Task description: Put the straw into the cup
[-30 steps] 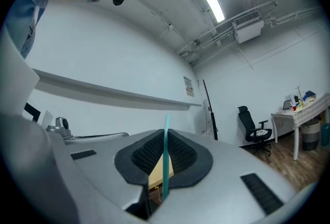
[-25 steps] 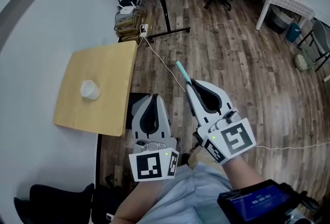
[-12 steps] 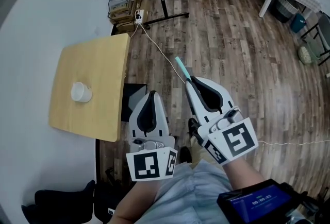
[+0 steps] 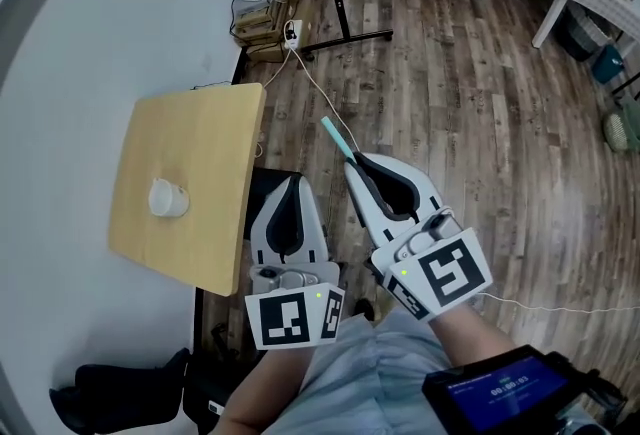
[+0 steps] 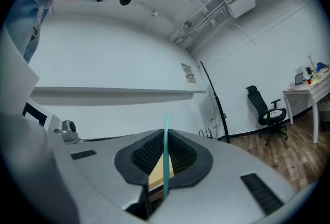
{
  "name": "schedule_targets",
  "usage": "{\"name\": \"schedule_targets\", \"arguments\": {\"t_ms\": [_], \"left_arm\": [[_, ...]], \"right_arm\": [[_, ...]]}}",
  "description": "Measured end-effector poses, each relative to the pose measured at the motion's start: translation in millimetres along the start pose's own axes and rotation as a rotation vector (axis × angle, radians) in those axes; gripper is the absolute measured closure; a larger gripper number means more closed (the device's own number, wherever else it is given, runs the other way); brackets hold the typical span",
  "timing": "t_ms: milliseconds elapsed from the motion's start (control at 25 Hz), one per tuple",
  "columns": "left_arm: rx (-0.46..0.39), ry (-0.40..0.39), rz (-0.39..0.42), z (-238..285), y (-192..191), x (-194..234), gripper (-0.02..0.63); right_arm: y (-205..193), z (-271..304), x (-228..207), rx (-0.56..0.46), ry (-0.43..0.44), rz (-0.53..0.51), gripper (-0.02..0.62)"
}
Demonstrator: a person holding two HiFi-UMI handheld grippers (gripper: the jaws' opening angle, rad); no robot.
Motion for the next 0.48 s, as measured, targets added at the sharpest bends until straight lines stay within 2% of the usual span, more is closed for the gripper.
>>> {"name": "schedule_targets", "arguments": {"t_ms": [240,480], "left_arm": [[-0.018,0.067,0.022,14.3,9.7,0.1,0.607],[-0.028,0.150,0.010,22.2,9.4,24.9,0.607]], "right_arm": [[8.5,22.5,-16.7,-0.008,0.069,-0.003,0.575],[7.7,59.5,-18.2,0.015,0.125,-0.010,0.575]]}}
Point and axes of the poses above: the fingertips, and each gripper's own axes: z forward along the fingers, x to its left, y out of its top, the point moved 10 cm from there along -z, backward along the fingers, and after that the axes turned 5 degrees about -y, right-handed, at the moved point
